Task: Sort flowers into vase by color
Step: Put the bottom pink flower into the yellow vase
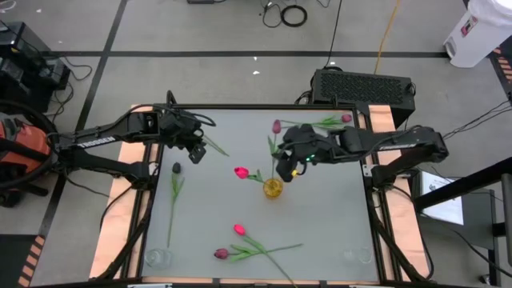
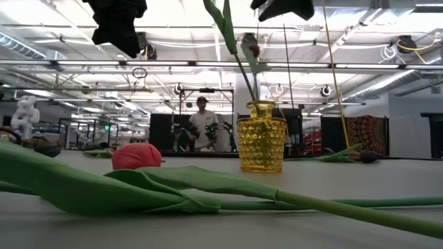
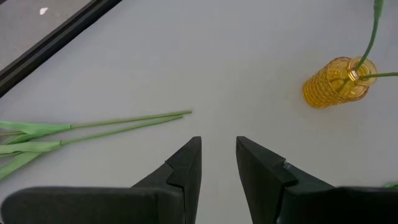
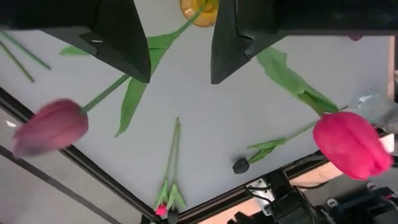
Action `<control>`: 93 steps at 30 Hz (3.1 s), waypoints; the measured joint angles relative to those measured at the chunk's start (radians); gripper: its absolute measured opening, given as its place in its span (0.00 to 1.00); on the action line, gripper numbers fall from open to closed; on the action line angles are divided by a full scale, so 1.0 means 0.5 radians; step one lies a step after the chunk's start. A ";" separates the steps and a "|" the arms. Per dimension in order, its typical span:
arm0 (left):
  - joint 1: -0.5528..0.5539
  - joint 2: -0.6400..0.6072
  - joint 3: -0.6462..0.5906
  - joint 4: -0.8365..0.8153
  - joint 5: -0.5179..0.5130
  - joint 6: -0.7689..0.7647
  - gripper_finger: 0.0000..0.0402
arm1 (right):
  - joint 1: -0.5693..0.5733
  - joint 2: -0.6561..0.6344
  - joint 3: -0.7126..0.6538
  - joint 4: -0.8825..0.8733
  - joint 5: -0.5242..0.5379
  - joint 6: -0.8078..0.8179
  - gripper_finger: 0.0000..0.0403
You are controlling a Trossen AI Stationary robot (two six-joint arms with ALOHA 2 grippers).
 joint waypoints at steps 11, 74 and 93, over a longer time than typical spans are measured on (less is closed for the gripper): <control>0.001 0.000 0.000 0.008 0.001 0.001 0.27 | 0.000 -0.167 0.001 -0.015 0.001 0.007 0.40; -0.559 -0.038 0.000 0.203 0.187 -0.317 0.00 | 0.026 -0.368 0.001 -0.526 -0.158 0.188 0.00; -1.271 0.288 0.000 0.932 0.141 -0.412 0.00 | 0.026 -0.367 0.001 -0.525 -0.150 0.166 0.00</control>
